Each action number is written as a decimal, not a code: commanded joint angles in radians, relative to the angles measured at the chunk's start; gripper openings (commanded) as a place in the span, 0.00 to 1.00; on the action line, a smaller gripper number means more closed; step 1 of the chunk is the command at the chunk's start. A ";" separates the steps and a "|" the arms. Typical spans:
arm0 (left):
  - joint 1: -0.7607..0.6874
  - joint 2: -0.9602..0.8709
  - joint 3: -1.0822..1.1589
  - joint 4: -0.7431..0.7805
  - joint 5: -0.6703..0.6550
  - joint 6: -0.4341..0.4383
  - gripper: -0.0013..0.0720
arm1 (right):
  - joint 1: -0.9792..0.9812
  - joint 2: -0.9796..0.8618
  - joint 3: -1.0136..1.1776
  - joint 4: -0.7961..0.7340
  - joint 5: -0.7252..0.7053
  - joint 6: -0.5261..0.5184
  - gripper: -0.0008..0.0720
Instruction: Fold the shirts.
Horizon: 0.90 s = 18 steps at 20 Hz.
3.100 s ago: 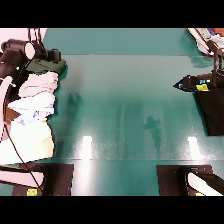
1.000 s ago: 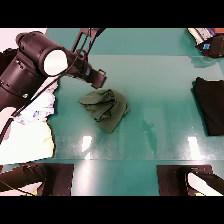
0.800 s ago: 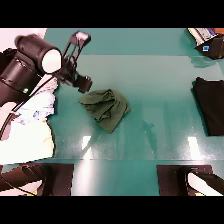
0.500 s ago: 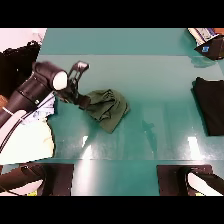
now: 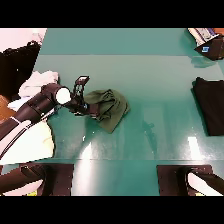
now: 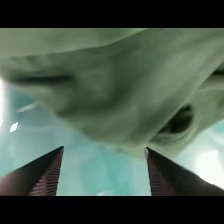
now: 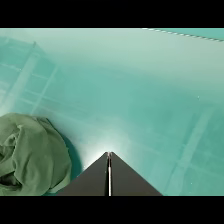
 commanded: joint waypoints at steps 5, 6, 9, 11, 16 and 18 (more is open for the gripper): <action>0.000 -0.073 -0.013 -0.067 0.108 0.037 0.84 | 0.000 0.000 0.000 0.001 0.005 0.000 0.04; 0.000 -0.095 -0.012 -0.095 0.092 0.075 0.84 | 0.000 0.000 0.000 0.001 0.008 0.000 0.04; 0.000 -0.116 -0.012 -0.115 0.080 0.123 0.84 | 0.000 0.000 0.000 0.001 0.021 0.001 0.04; 0.000 -0.115 -0.012 -0.114 0.079 0.123 0.49 | 0.000 0.000 0.000 0.001 0.025 0.000 0.04; 0.024 -0.107 -0.003 -0.050 0.046 0.123 0.05 | 0.000 0.000 0.000 0.000 0.038 0.000 0.04; 0.080 -0.065 0.026 0.018 0.006 0.123 0.05 | 0.000 0.001 -0.021 0.002 0.073 0.001 0.04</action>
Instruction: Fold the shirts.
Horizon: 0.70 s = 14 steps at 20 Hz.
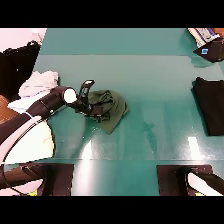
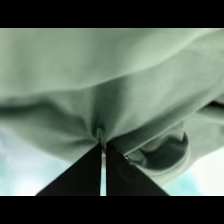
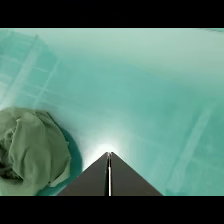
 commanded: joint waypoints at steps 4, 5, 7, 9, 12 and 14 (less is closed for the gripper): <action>0.175 0.154 0.089 0.145 -0.071 0.031 0.05 | 0.023 -0.001 -0.251 0.068 0.059 0.001 0.19; 0.187 0.171 0.093 0.145 -0.069 0.032 0.05 | 0.047 -0.007 -0.336 0.110 0.023 0.001 0.53; 0.192 0.182 0.095 0.144 -0.078 0.032 0.05 | 0.131 -0.055 -0.501 0.220 -0.061 0.001 0.67; 0.192 0.182 0.094 0.138 -0.085 0.032 0.05 | 0.201 -0.099 -0.577 0.278 -0.122 -0.003 0.67; 0.192 0.182 0.094 0.138 -0.098 0.033 0.05 | 0.447 -0.330 -0.652 0.537 -0.334 -0.151 0.67; 0.192 0.182 0.094 0.138 -0.122 0.059 0.05 | 0.511 -0.434 -0.592 0.566 -0.374 -0.161 0.67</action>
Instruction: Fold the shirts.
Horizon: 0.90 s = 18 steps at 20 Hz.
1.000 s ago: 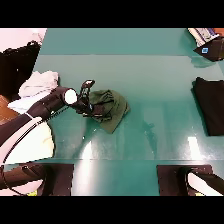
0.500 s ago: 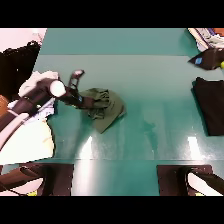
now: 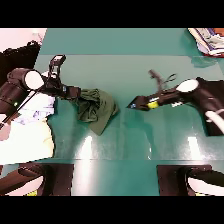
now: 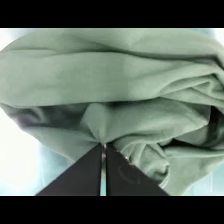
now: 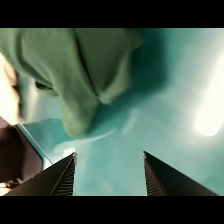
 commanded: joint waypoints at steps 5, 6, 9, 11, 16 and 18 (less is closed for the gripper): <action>0.004 0.004 0.002 0.009 -0.063 0.059 0.05 | 0.151 -0.297 0.173 0.125 -0.123 -0.050 0.59; 0.004 0.004 0.002 0.010 -0.063 0.070 0.05 | 0.150 -0.315 0.190 0.124 -0.119 -0.051 0.49; 0.004 0.004 0.002 0.022 -0.064 0.074 0.05 | 0.136 -0.324 0.198 0.109 -0.118 -0.061 0.03; 0.004 0.008 0.005 0.093 -0.082 0.082 0.05 | 0.101 -0.298 0.198 0.098 -0.108 -0.071 0.03; 0.004 0.137 0.006 0.312 -0.127 0.080 0.05 | -0.113 -0.044 0.199 -0.085 -0.096 -0.042 0.03; 0.004 0.215 0.006 0.307 -0.097 0.079 0.05 | -0.207 0.065 0.221 -0.101 -0.072 -0.042 0.03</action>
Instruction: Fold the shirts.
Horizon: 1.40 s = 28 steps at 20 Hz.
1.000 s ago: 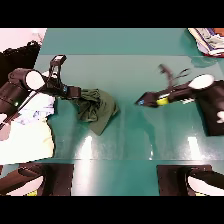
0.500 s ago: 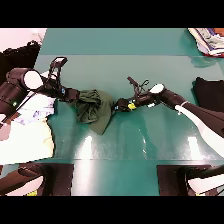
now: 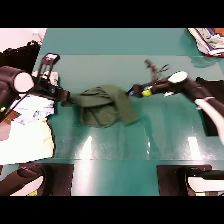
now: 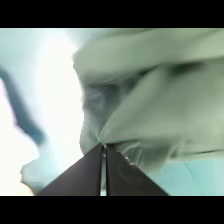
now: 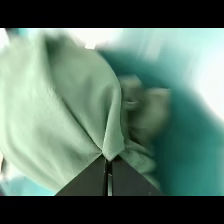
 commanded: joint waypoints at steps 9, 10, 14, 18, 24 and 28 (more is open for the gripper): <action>0.000 0.293 0.161 0.050 0.177 0.002 0.05 | -0.240 0.388 0.340 -0.254 0.164 0.011 0.03; 0.000 0.293 0.197 0.046 0.187 0.002 0.05 | -0.240 0.401 0.360 -0.255 0.172 0.011 0.03; 0.000 0.293 0.292 0.006 0.238 0.002 0.05 | -0.240 0.431 0.379 -0.306 0.237 0.011 0.03; 0.000 0.298 0.302 0.005 0.230 0.039 0.05 | -0.240 0.443 0.380 -0.340 0.261 0.011 0.03; 0.000 0.307 0.502 0.003 0.038 0.259 0.05 | -0.240 0.600 0.380 -0.612 0.163 0.072 0.03; 0.000 0.331 0.555 -0.138 -0.093 0.256 0.05 | -0.262 0.694 0.382 -0.624 0.126 0.110 0.03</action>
